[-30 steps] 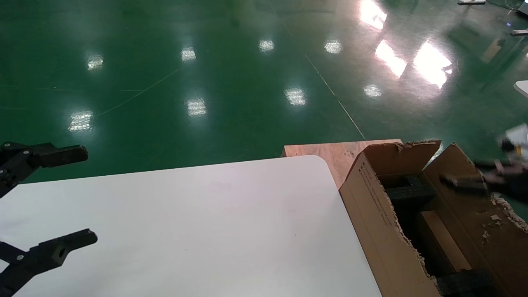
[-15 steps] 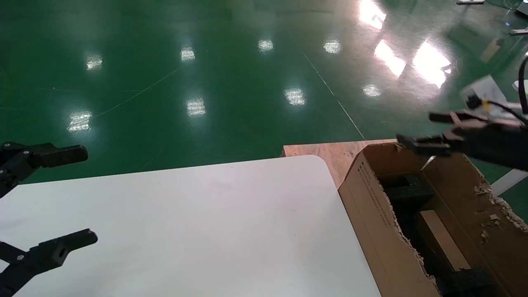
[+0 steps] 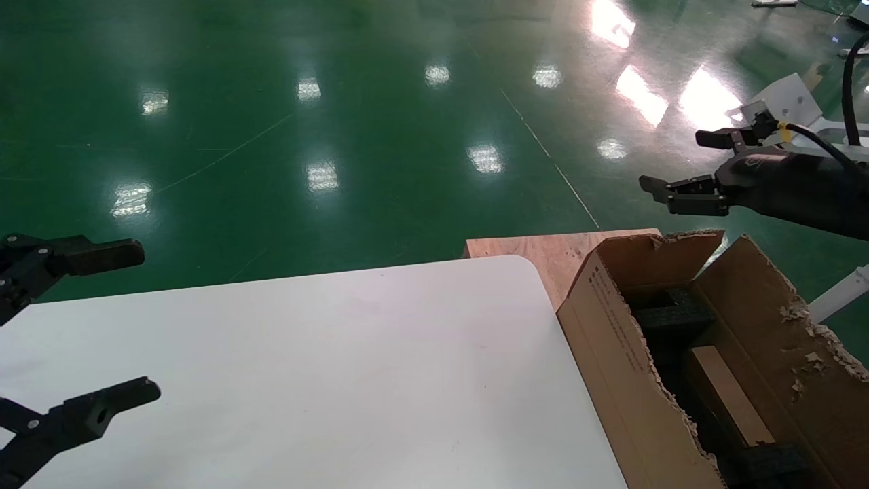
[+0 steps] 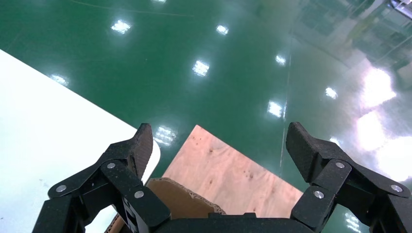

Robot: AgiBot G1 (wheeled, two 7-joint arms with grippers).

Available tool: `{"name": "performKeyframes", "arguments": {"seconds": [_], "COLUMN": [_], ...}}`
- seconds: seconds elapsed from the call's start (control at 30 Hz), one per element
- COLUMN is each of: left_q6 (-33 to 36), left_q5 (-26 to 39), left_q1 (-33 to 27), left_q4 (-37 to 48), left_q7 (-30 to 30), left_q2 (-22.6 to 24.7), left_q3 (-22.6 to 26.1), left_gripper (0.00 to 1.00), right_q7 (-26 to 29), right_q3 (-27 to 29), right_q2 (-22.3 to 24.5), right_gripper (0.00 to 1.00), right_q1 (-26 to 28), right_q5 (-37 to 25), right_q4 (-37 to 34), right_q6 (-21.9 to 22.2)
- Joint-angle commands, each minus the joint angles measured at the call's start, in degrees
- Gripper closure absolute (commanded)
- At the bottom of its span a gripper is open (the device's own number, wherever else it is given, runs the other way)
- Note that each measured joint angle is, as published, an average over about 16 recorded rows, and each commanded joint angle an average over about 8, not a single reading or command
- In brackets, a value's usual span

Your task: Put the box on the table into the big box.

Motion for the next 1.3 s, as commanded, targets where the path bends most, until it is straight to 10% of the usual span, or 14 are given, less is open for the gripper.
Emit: {"name": "performKeyframes", "arguments": {"seconds": [0.03,1.3], "left_q6": [0.0,0.0], "left_q5": [0.0,0.0], "left_q1": [0.0,0.0], "left_q4": [0.0,0.0], "left_q7": [0.0,0.0], "left_q2": [0.0,0.0], "left_q3": [0.0,0.0], "left_gripper": [0.0,0.0], "right_q7": [0.27,-1.55], "right_q3": [-0.17,51.62], "right_q2": [0.17,-17.91], "right_gripper": [0.0,0.0], "right_q1": [-0.06,-34.21], "right_q5": [0.12,0.59], "right_q4": [-0.18,1.29], "right_q6": [-0.27,-33.95]}}
